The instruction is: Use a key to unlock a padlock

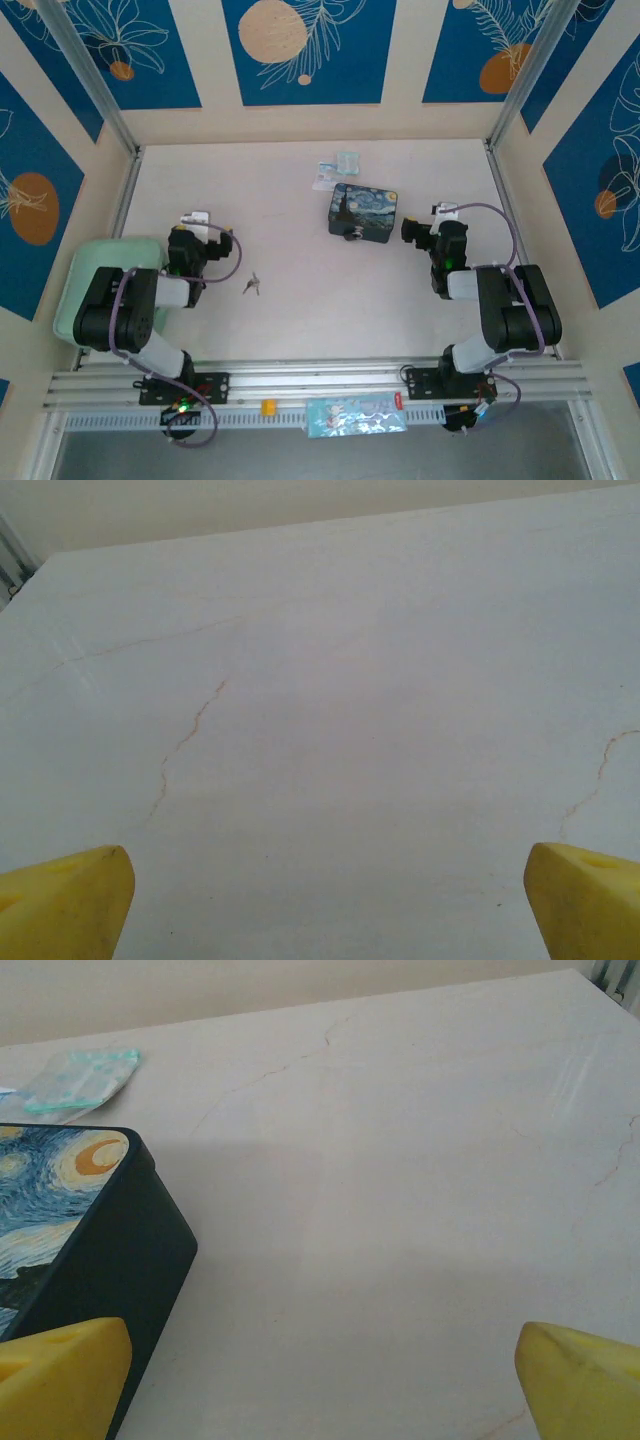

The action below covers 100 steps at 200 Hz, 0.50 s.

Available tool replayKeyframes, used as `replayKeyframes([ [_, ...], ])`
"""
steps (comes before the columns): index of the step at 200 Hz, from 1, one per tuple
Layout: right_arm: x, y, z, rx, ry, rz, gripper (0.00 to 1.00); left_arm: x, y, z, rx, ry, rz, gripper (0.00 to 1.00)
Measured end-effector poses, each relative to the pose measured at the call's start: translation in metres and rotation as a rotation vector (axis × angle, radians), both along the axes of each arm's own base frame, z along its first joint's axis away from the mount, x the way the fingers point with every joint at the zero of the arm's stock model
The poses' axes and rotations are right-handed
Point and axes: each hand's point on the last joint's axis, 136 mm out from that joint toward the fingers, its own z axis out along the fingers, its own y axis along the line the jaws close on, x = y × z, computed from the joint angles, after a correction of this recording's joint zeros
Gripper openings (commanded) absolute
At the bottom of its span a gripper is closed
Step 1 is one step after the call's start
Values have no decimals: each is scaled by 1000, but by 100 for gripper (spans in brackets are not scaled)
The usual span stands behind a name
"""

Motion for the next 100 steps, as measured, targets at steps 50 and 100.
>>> replayKeyframes([
  [50, 0, 0, 0, 0, 0, 0, 99, 0, 0, 0, 0, 0, 0, 99],
  [100, 0, 0, 0, 0, 0, 0, 99, 0, -2, 0, -6, 1, -13, 99],
])
